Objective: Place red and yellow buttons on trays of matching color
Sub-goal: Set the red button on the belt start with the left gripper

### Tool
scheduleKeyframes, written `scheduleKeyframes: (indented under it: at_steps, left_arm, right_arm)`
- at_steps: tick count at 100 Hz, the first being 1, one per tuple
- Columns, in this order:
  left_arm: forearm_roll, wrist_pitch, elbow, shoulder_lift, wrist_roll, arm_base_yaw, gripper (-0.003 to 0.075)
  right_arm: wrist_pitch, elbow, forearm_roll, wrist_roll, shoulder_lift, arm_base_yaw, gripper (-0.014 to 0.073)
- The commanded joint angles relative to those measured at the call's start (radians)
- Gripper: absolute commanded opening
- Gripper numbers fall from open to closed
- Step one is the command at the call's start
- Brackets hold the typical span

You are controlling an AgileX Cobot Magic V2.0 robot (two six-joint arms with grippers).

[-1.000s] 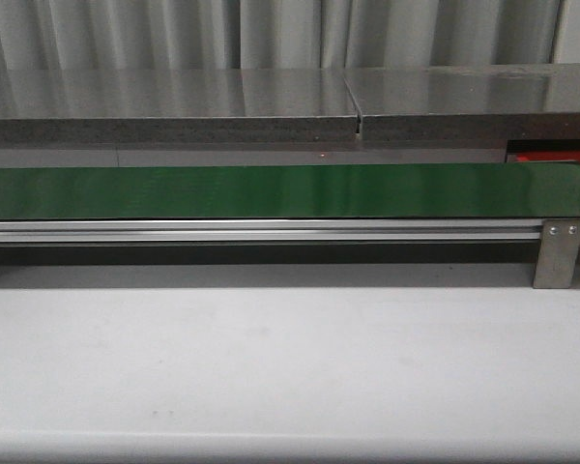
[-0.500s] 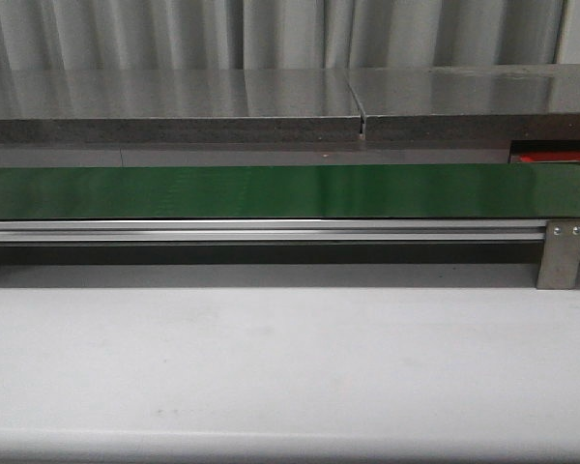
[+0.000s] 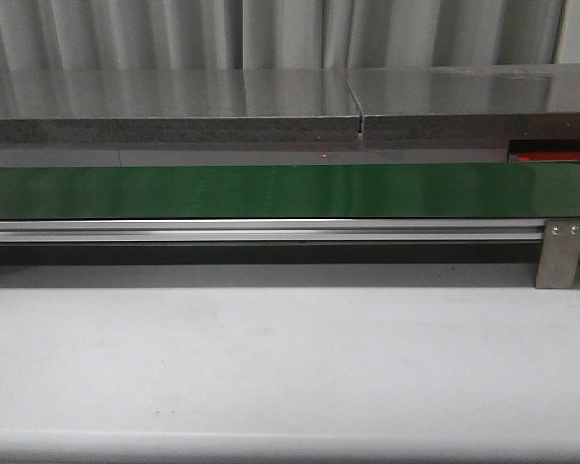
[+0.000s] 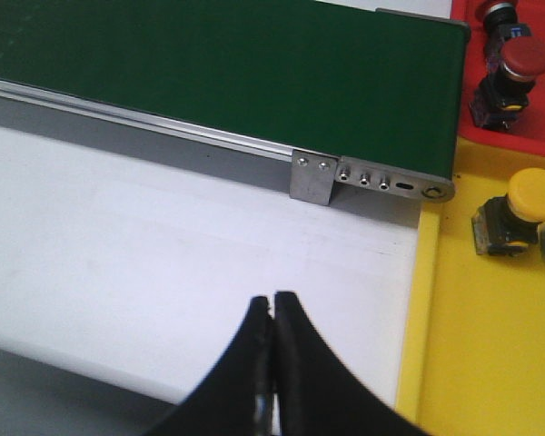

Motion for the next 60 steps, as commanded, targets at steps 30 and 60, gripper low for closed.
scheduleKeyframes:
  at_steps: [30, 60]
  left_arm:
    - [-0.048, -0.055, -0.008, -0.067, 0.034, -0.004, 0.0667]
    - [-0.046, -0.091, -0.04, -0.158, 0.035, 0.015, 0.0646]
  right_arm:
    - [-0.048, -0.024, 0.027, -0.007, -0.007, 0.002, -0.0118]
    - [-0.048, -0.024, 0.027, -0.007, -0.007, 0.002, -0.0118]
